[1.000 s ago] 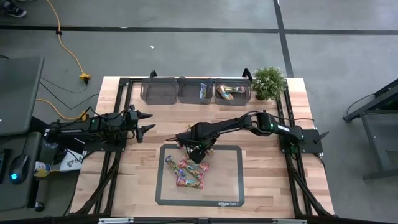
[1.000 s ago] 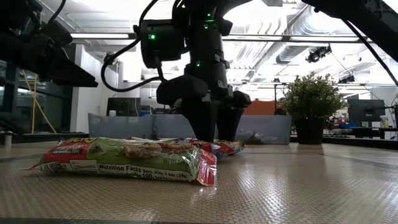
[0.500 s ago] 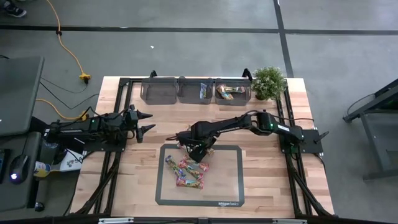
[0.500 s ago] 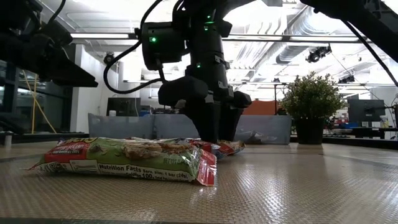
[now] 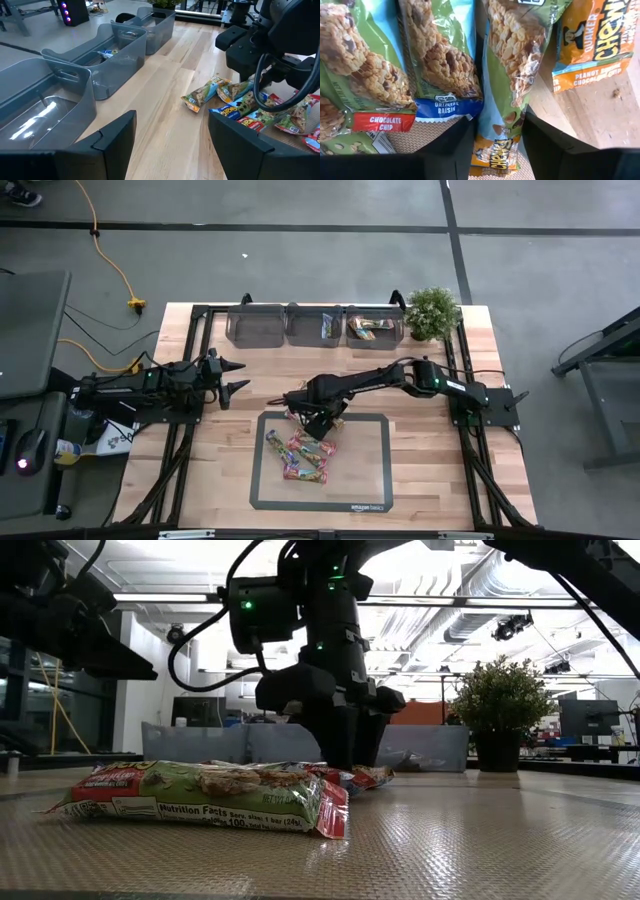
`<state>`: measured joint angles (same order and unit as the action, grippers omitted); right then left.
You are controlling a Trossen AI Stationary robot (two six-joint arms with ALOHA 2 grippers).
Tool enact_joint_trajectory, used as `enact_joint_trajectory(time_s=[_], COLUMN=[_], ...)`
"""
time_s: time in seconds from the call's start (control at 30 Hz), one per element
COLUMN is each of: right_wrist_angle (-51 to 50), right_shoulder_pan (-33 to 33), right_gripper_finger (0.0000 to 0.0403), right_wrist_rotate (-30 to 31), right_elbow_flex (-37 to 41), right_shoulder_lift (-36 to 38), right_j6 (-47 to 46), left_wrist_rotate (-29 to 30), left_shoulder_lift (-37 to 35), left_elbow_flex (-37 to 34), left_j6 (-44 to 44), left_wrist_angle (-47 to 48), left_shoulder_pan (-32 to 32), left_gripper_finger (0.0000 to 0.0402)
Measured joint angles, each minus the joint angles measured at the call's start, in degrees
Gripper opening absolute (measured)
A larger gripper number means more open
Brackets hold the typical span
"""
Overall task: Pick and place Granola Bars by type
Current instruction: Put the yellow granola bar into the right black bin
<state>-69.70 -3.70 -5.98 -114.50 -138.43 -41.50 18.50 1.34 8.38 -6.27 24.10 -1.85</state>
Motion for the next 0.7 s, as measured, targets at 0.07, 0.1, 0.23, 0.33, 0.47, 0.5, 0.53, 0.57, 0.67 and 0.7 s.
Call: enact_joint_trajectory(time_s=[0.07, 0.1, 0.23, 0.33, 0.47, 0.5, 0.53, 0.57, 0.67, 0.7], right_wrist_angle=[-0.07, -0.12, -0.27, -0.57, -0.70, -0.73, -0.75, -0.77, -0.87, -0.89], right_shoulder_pan=[0.00, 0.00, 0.00, -0.03, -0.09, -0.09, -0.10, -0.11, -0.11, -0.11], right_gripper_finger=[0.0141, 0.0139, 0.0133, 0.0125, 0.0109, 0.0105, 0.0100, 0.0096, 0.0087, 0.0085], right_wrist_rotate=[0.00, 0.00, 0.01, 0.53, 0.85, 0.89, 0.95, 0.99, 1.05, 1.05], right_elbow_flex=[0.00, 0.00, 0.00, 0.00, 0.00, 0.00, 0.00, 0.00, 0.00, 0.00], right_shoulder_lift=[0.00, 0.00, 0.00, 0.00, 0.00, 0.00, 0.00, 0.00, 0.00, 0.00], right_j6=[-0.04, -0.04, -0.24, -1.29, -1.99, -1.99, -1.99, -2.01, -2.03, -2.08], left_wrist_rotate=[0.00, 0.00, -0.01, 0.00, 0.00, 0.00, 0.00, -0.02, 0.00, 0.00], left_shoulder_lift=[0.02, 0.01, 0.02, 0.02, 0.02, 0.01, 0.02, 0.02, 0.01, 0.02], left_elbow_flex=[0.00, 0.00, 0.01, 0.02, 0.00, 0.01, 0.02, 0.02, 0.01, 0.02], left_j6=[0.00, 0.00, 0.01, 0.00, -0.01, -0.01, 0.01, 0.01, 0.01, -0.01], left_wrist_angle=[0.02, 0.00, 0.00, 0.00, 0.00, 0.00, 0.00, 0.01, 0.01, 0.02], left_shoulder_pan=[-0.02, 0.00, -0.02, 0.00, 0.00, 0.00, -0.01, -0.01, -0.01, 0.00], left_gripper_finger=[0.0243, 0.0243, 0.0243, 0.0243, 0.0243, 0.0243, 0.0243, 0.0243, 0.0243, 0.0243])
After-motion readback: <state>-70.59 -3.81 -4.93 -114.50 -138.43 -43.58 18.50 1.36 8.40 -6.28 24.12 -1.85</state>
